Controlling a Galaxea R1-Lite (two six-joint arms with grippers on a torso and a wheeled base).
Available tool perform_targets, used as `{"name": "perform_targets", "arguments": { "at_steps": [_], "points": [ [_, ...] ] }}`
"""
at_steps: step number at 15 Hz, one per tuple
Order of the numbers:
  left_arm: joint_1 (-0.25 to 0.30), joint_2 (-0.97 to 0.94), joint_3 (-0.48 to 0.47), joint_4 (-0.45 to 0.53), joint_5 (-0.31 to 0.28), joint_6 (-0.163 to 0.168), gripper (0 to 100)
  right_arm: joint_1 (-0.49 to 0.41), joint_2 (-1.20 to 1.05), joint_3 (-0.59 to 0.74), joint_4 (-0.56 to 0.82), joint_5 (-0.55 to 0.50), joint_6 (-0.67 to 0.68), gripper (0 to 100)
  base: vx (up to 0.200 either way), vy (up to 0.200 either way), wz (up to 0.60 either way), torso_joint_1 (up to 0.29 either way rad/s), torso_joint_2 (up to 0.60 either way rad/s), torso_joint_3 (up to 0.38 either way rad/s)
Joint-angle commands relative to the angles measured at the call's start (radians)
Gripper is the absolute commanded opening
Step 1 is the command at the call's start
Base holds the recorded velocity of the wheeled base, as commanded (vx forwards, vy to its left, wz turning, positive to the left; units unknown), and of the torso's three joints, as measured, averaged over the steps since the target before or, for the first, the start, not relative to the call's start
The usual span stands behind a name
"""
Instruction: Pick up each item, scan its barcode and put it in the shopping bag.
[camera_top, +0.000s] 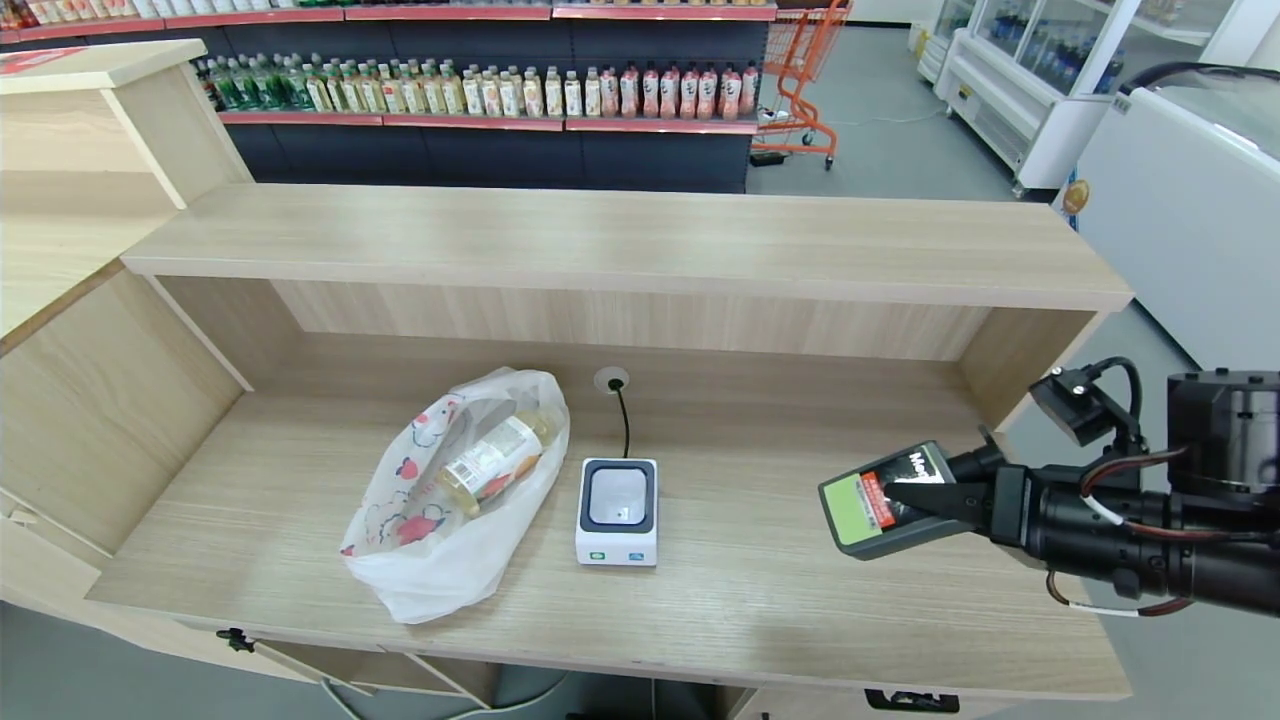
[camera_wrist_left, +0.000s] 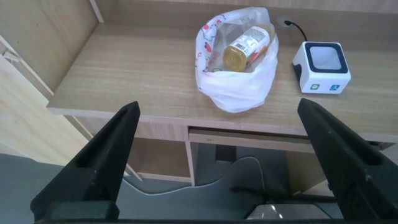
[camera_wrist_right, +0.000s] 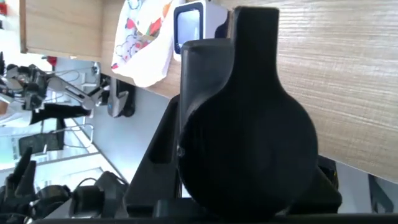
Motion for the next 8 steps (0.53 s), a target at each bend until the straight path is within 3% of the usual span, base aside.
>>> {"name": "perform_targets", "arguments": {
  "at_steps": [1, 2, 8],
  "points": [
    [0.0, 0.002, 0.0, 0.0, 0.0, -0.002, 100, 0.001, 0.008, 0.005, 0.0, 0.015, 0.005, 0, 0.0, 0.0, 0.0, 0.0, 0.0, 0.0],
    [0.0, 0.002, 0.0, 0.0, 0.0, -0.004, 100, 0.006, 0.006, 0.005, 0.0, 0.026, 0.005, 0, 0.0, 0.0, 0.0, 0.0, 0.0, 0.0],
    [0.001, 0.0, 0.0, 0.0, 0.0, -0.007, 100, 0.006, -0.015, 0.003, 0.0, 0.05, 0.019, 0, 0.0, 0.2, 0.0, 0.002, 0.0, 0.002]
  ]
}}
